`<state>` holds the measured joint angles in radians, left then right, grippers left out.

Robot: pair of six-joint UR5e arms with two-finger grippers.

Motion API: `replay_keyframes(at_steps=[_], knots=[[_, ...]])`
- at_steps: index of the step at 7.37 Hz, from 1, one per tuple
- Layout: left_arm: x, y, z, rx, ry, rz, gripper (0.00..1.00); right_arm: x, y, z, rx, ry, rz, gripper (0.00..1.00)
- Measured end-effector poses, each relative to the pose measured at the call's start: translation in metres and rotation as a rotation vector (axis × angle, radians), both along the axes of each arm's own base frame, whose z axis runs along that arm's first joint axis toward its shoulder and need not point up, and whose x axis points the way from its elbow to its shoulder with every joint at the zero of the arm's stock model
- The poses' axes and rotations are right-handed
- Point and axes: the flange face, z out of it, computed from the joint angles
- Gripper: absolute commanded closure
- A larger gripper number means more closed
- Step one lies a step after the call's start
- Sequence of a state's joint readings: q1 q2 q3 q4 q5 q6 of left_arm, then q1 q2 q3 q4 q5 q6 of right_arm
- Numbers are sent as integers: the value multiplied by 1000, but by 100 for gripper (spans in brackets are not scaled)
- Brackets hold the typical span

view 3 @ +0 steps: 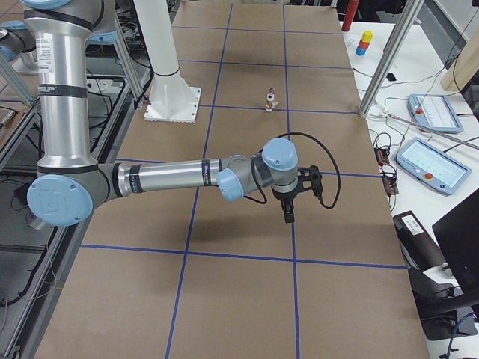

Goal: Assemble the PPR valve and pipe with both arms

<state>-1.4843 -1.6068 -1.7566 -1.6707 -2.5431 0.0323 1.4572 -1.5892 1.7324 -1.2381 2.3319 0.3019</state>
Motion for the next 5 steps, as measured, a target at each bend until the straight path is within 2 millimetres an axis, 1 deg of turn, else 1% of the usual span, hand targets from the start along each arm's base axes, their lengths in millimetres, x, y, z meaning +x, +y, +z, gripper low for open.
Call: replay_keyframes(at_steps=[1, 3, 5], knots=[[-3, 1, 3, 11, -33, -14, 0, 4, 7, -5, 18, 30, 17, 0], [-9, 3, 7, 25, -79, -35, 0, 7, 21, -4, 17, 52, 29, 0], [-12, 6, -2, 71, -81, -44, 0, 8, 40, -4, 17, 43, 21, 0]])
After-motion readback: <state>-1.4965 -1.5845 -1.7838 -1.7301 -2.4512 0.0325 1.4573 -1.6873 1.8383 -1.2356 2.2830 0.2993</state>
